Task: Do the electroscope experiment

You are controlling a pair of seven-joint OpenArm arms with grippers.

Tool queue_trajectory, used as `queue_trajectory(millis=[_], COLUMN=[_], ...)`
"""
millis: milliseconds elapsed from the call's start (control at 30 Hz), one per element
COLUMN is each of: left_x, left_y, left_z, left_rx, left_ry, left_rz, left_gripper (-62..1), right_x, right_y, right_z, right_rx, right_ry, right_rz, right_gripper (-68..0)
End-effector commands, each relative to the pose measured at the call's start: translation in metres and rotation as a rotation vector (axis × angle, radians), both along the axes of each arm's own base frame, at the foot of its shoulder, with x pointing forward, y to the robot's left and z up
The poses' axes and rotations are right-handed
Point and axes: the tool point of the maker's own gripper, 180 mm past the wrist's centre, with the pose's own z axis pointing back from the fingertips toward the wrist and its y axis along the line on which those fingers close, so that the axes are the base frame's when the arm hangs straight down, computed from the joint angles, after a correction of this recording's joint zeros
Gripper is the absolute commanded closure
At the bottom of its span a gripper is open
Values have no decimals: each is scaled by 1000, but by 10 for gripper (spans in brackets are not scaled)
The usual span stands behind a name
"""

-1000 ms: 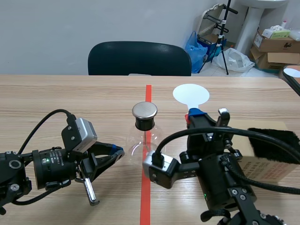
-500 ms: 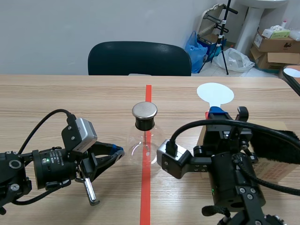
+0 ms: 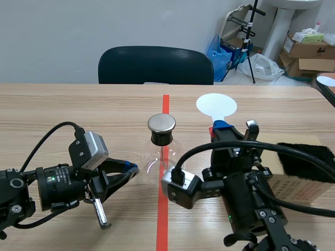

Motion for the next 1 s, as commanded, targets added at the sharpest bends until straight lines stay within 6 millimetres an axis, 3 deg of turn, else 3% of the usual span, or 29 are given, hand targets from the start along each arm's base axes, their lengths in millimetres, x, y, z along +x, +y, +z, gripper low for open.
queue_trajectory(millis=[0, 500, 967], left_x=[6, 6, 6], left_y=[-5, -5, -5], left_z=[13, 13, 13], left_rx=[-39, -39, -39], left_ry=[-30, -30, -30], left_rz=[1, 1, 1], left_gripper=[-26, -26, -26], right_x=[4, -15, -23], right_y=[3, 46, 58], right_z=[8, 5, 4], right_rx=[4, -18, -25], right_ry=[-31, -20, -16], right_rz=[22, 281, 366], right_gripper=[-10, -10, -10])
